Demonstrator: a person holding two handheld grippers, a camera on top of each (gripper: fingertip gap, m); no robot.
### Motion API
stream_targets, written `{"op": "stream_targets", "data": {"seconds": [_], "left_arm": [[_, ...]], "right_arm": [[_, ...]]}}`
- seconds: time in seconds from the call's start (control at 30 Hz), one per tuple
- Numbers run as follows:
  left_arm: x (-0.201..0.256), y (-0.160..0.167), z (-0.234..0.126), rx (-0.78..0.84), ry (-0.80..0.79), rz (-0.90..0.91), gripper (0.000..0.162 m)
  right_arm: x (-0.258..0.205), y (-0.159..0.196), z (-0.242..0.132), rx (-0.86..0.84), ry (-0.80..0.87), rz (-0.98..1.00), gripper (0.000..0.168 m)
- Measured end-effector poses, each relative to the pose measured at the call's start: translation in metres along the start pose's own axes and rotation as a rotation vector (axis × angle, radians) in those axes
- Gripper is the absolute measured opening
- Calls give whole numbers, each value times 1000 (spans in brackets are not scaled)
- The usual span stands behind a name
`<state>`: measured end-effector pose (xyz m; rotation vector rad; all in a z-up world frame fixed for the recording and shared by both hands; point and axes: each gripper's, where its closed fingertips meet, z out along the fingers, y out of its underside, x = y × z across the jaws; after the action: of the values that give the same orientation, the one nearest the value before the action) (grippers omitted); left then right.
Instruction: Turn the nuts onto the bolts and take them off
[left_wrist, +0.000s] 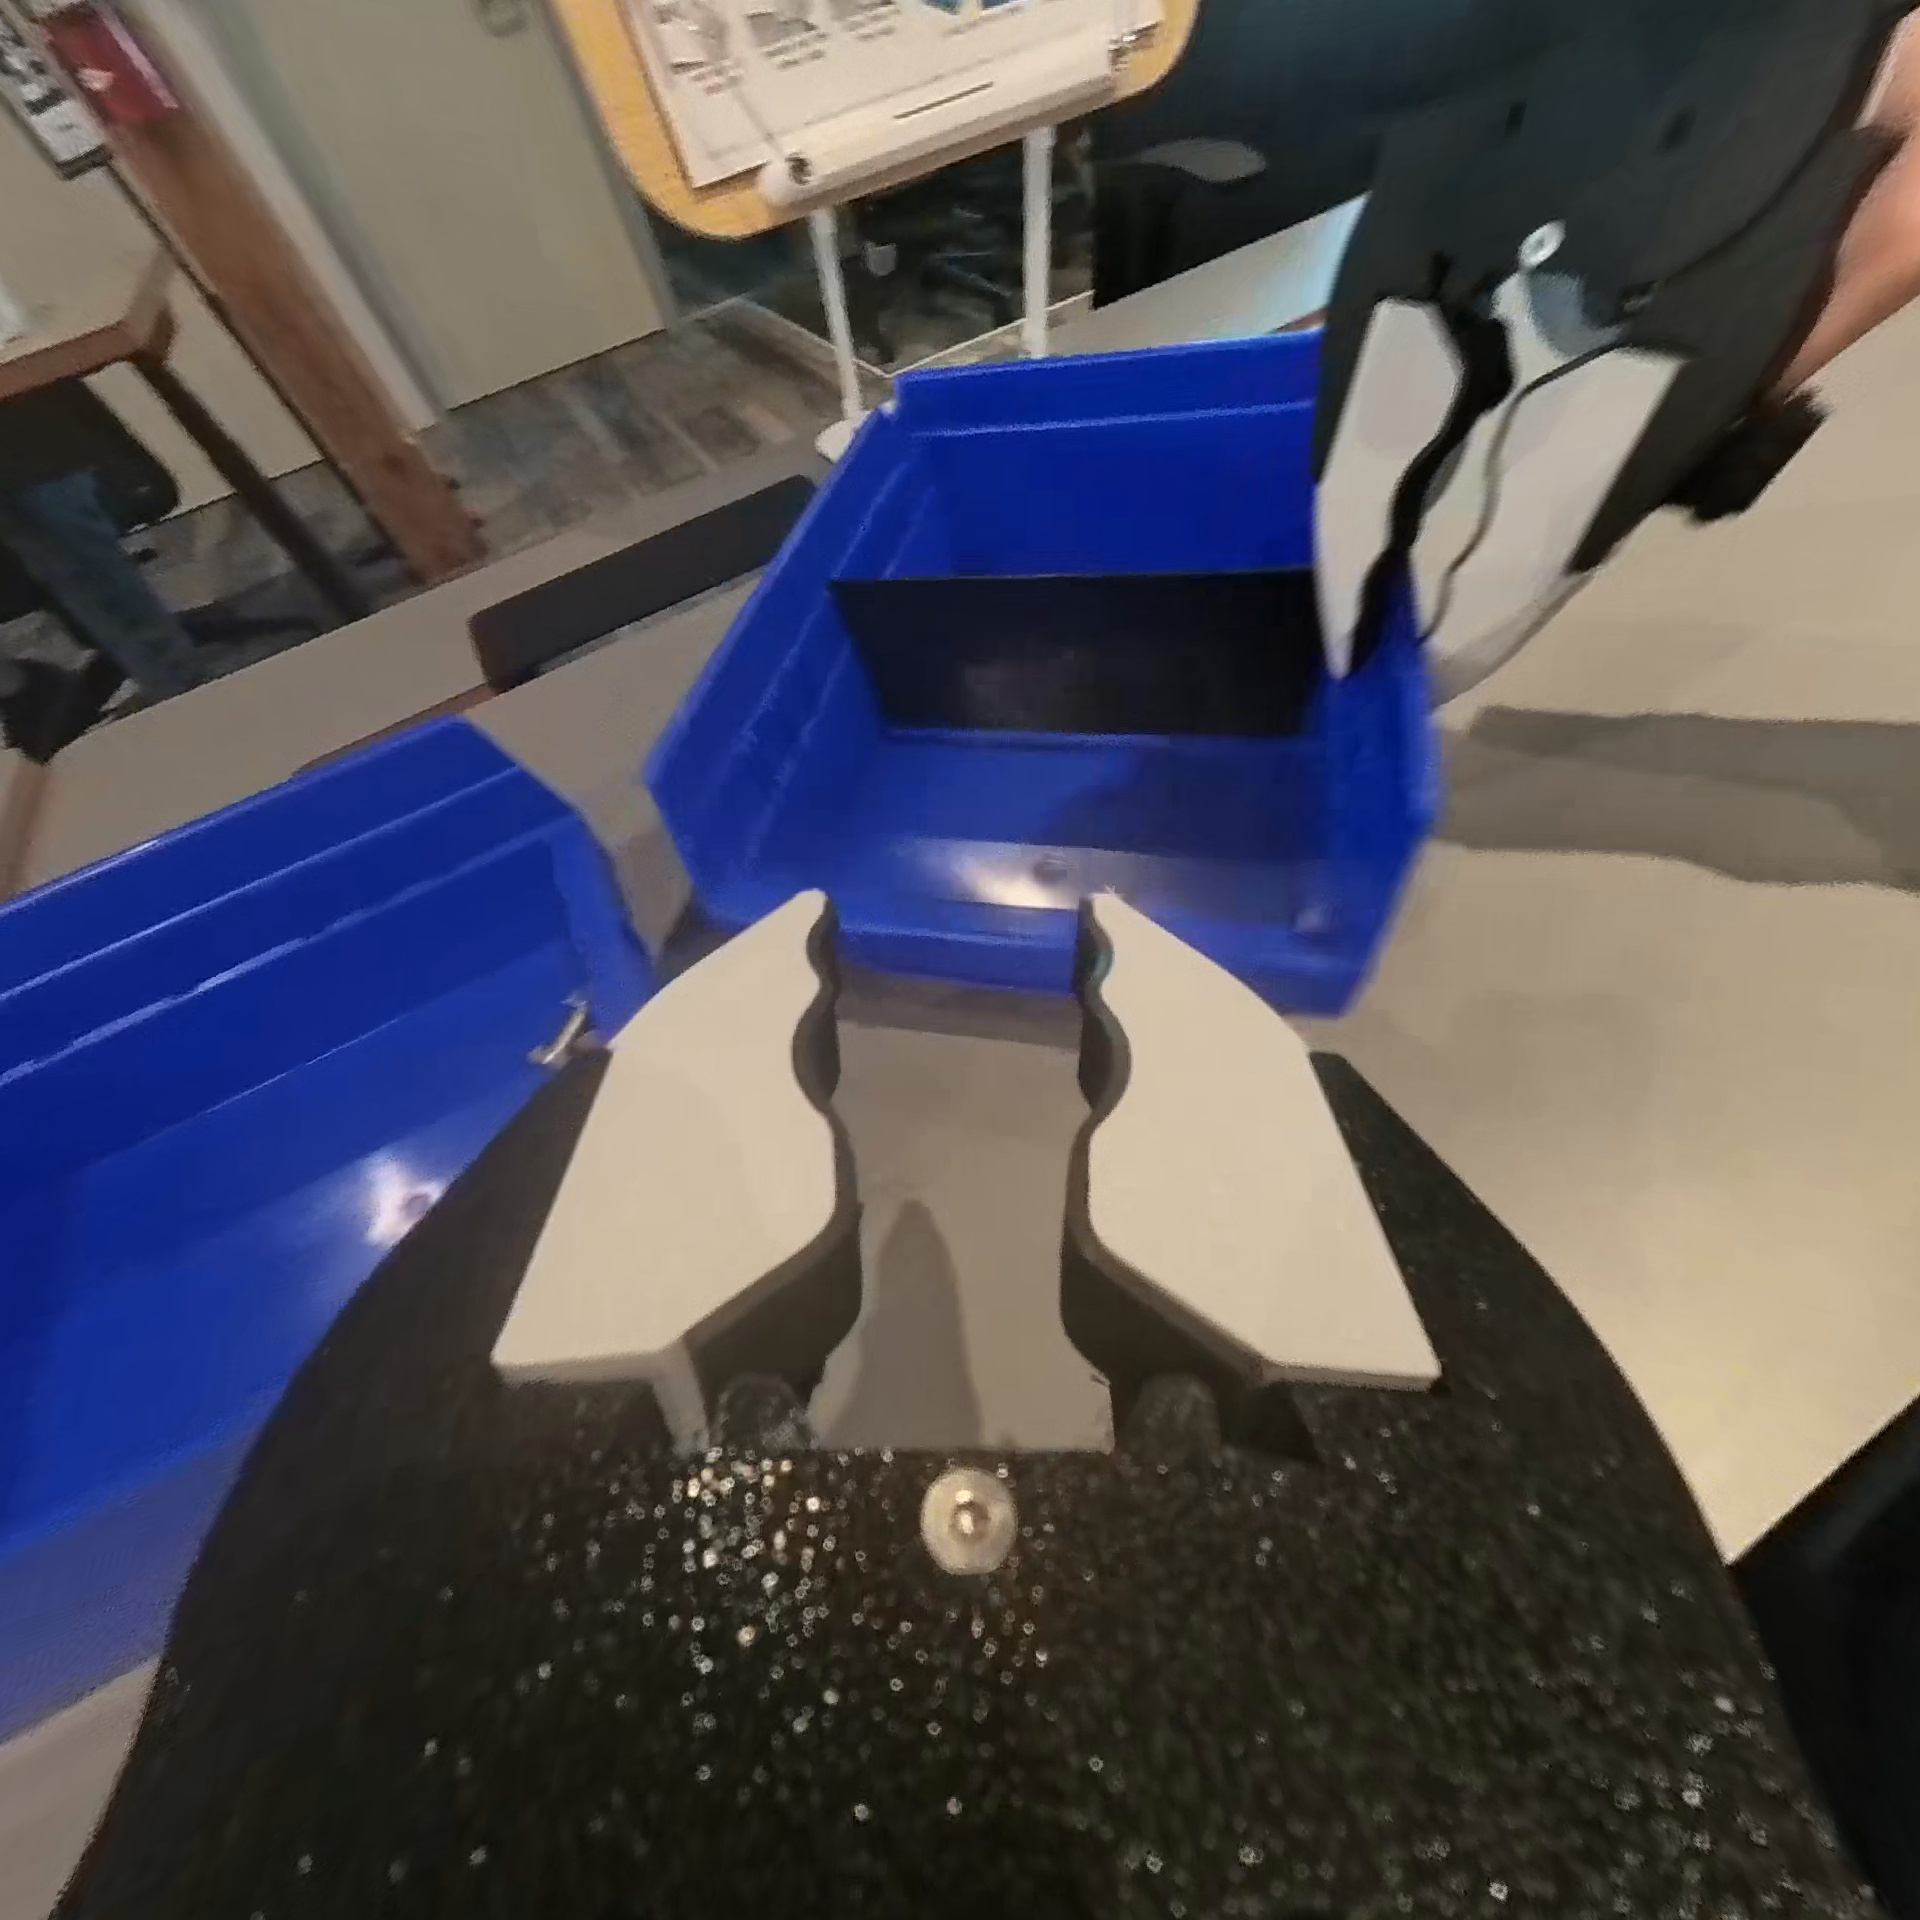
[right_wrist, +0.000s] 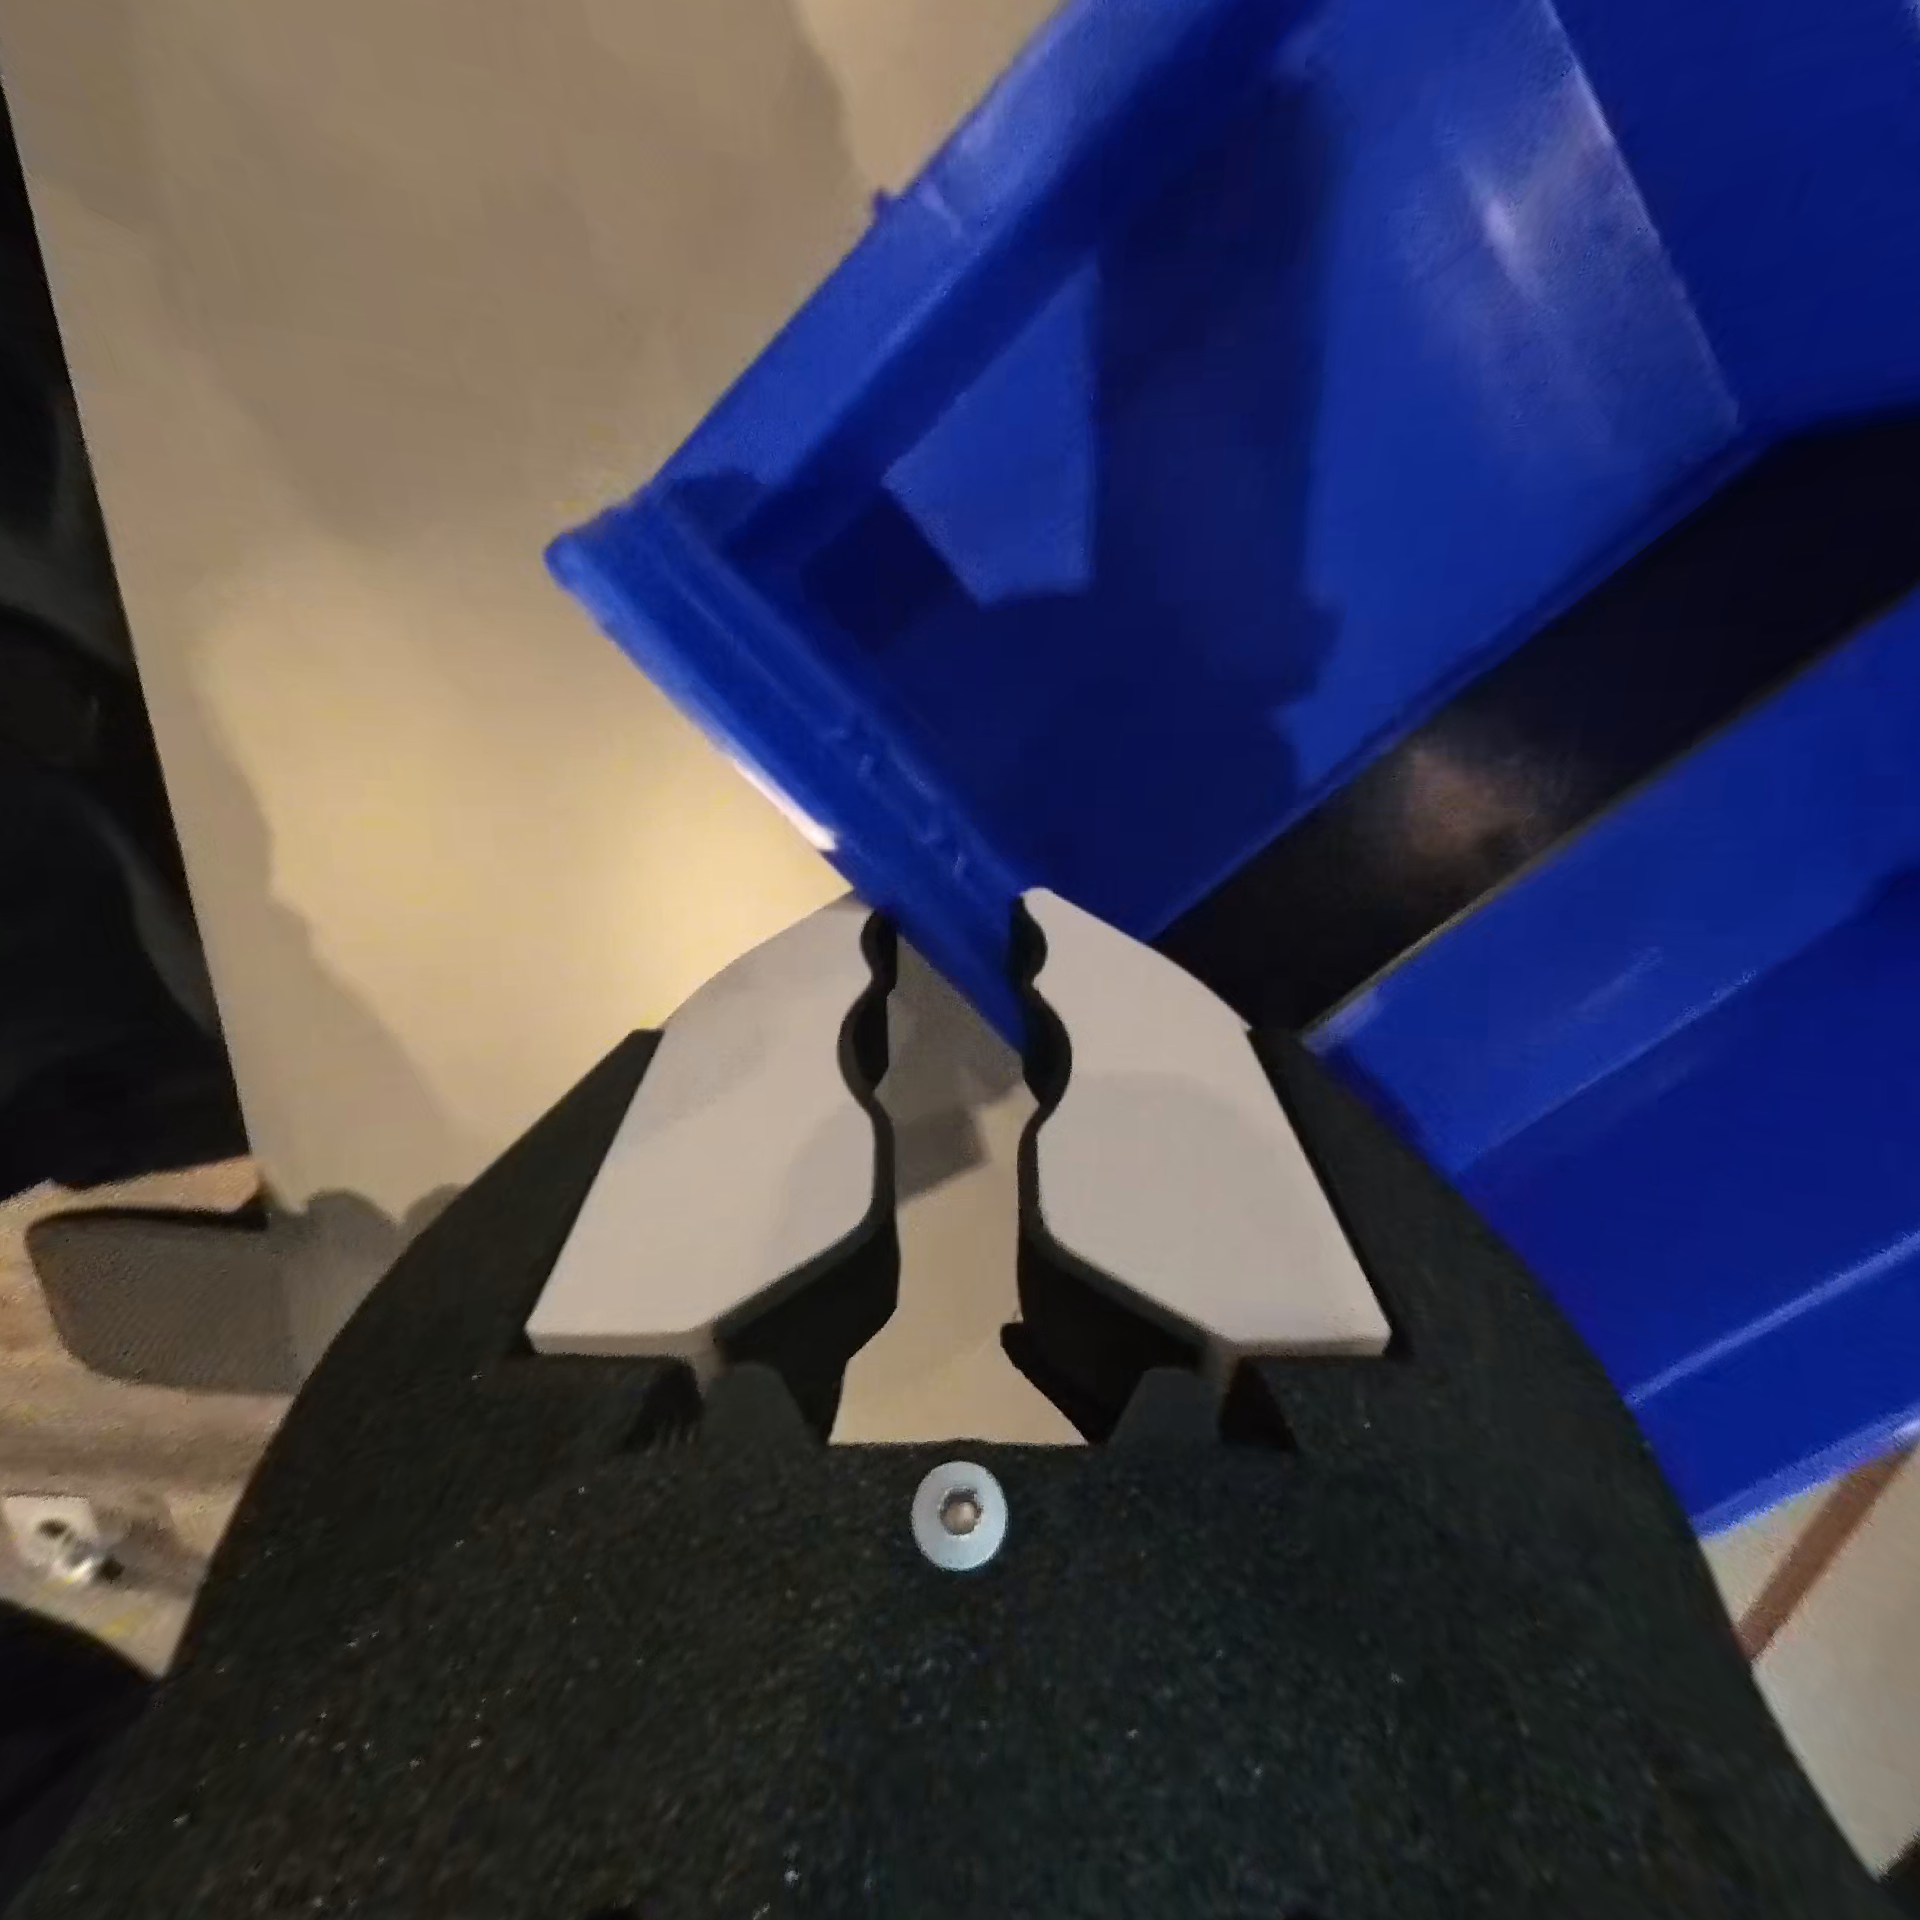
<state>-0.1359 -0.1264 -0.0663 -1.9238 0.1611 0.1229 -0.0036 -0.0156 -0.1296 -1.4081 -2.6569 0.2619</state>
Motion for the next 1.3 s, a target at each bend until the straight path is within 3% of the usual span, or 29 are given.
{"op": "stream_targets", "data": {"seconds": [0.27,0.4,0.53,0.73,0.83,1.03,1.17,1.3], "left_arm": [[19,-2,12,17,74,3,43],[27,-3,20,26,100,11,43],[38,-2,26,21,128,31,44],[44,-1,35,38,149,29,44],[49,-1,39,44,171,41,44],[57,0,43,50,198,55,44],[58,2,43,56,204,52,44],[57,3,48,55,207,41,44]], "right_arm": [[-32,115,-30,-70,1,21,25],[-33,138,-59,60,29,167,35],[-10,163,-91,119,180,262,35],[44,231,-117,167,502,1065,42],[50,242,-107,217,577,1219,40],[52,247,-82,219,428,1418,47],[40,260,-78,37,383,1501,29],[38,258,-75,-26,313,1474,25]]}}
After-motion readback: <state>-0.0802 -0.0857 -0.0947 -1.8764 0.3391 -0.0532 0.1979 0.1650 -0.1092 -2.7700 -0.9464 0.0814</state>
